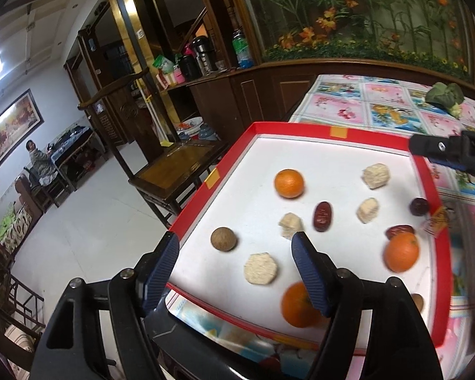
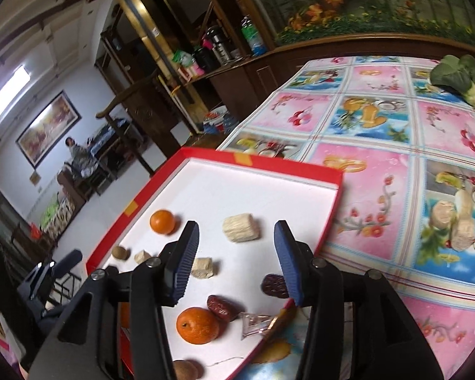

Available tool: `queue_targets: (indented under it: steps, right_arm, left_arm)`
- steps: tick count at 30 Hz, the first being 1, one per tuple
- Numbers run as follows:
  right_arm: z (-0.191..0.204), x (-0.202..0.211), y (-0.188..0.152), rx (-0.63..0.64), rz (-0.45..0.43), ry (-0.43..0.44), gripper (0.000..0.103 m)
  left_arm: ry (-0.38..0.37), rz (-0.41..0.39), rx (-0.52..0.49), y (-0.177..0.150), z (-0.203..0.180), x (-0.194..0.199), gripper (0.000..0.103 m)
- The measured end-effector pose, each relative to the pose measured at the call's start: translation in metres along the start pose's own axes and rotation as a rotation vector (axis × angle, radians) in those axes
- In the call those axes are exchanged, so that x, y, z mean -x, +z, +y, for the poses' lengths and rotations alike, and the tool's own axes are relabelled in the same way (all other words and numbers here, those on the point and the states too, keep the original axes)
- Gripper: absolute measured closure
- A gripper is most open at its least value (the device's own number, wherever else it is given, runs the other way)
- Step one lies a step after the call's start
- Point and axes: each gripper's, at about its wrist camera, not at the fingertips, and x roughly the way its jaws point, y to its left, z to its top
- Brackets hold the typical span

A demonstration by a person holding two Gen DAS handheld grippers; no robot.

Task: Organize fruits
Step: 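Lower the ball and beige piece into the tray while opening both tools, then lift, then grasp a beige rice-cake piece from the tablecloth with the right tool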

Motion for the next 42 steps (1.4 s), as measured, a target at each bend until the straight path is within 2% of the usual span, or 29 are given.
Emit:
queue_targets:
  steps: [7,9,12,14,17,18,19,21,23,25,28,29,30,31,35,37,40,42]
  right_arm:
    - [-0.022,0.026,0.006,-0.029,-0.034,-0.006,0.051]
    - [-0.037,0.042,0.005,-0.021,-0.045,-0.018,0.051]
    - [-0.079,0.078,0.003,-0.016,-0.077,-0.053,0.051]
    - [-0.117,0.104,0.002,-0.059,-0.093,-0.072,0.051]
    - [-0.177,0.138,0.001,-0.161,-0.131,-0.147,0.051]
    - [-0.177,0.138,0.001,-0.161,-0.131,-0.147,0.052]
    - [-0.201,0.147,0.003,-0.23,-0.134,-0.168,0.052]
    - [-0.215,0.146,0.005,-0.311,-0.138,-0.141,0.051]
    - [-0.208,0.136,0.007,-0.278,-0.098,-0.151,0.051]
    - [-0.192,0.125,0.006,-0.203,-0.074,-0.187,0.051]
    - [-0.167,0.107,0.003,-0.084,-0.034,-0.183,0.051]
    - [-0.167,0.107,0.003,-0.084,-0.034,-0.183,0.051]
    - [-0.146,0.093,0.002,0.007,-0.011,-0.184,0.051]
    - [-0.14,0.087,0.0,0.035,-0.004,-0.191,0.051]
    - [-0.133,0.068,-0.001,0.065,0.031,-0.214,0.051]
    - [-0.133,0.047,0.002,0.087,0.077,-0.278,0.051]
    - [-0.138,0.04,0.004,0.061,0.109,-0.294,0.06]
    - [-0.139,0.039,0.002,0.069,0.132,-0.316,0.074]
  left_arm:
    - [-0.021,-0.03,-0.019,0.005,-0.009,0.015,0.029]
    - [-0.055,-0.036,-0.039,0.007,-0.02,0.02,0.028]
    - [-0.134,-0.045,-0.069,0.009,-0.041,0.027,0.027]
    - [-0.181,-0.05,-0.094,0.011,-0.057,0.032,0.027]
    - [-0.252,-0.063,-0.143,0.016,-0.088,0.039,0.026]
    - [-0.272,-0.068,-0.163,0.019,-0.1,0.04,0.026]
    - [-0.291,-0.069,-0.177,0.02,-0.11,0.041,0.026]
    - [-0.328,-0.065,-0.193,0.022,-0.125,0.044,0.026]
    - [-0.359,-0.062,-0.206,0.023,-0.137,0.045,0.026]
    - [-0.36,-0.058,-0.213,0.023,-0.144,0.045,0.026]
    - [-0.365,-0.052,-0.207,0.022,-0.145,0.043,0.026]
    - [-0.363,-0.046,-0.205,0.022,-0.144,0.042,0.026]
    - [-0.362,-0.043,-0.203,0.022,-0.144,0.041,0.026]
    - [-0.362,-0.043,-0.199,0.022,-0.144,0.041,0.026]
    - [-0.372,-0.033,-0.197,0.026,-0.146,0.04,0.026]
    - [-0.373,-0.034,-0.205,0.029,-0.149,0.04,0.026]
    - [-0.381,-0.037,-0.209,0.034,-0.153,0.039,0.026]
    - [-0.382,-0.026,-0.203,0.041,-0.159,0.033,0.026]
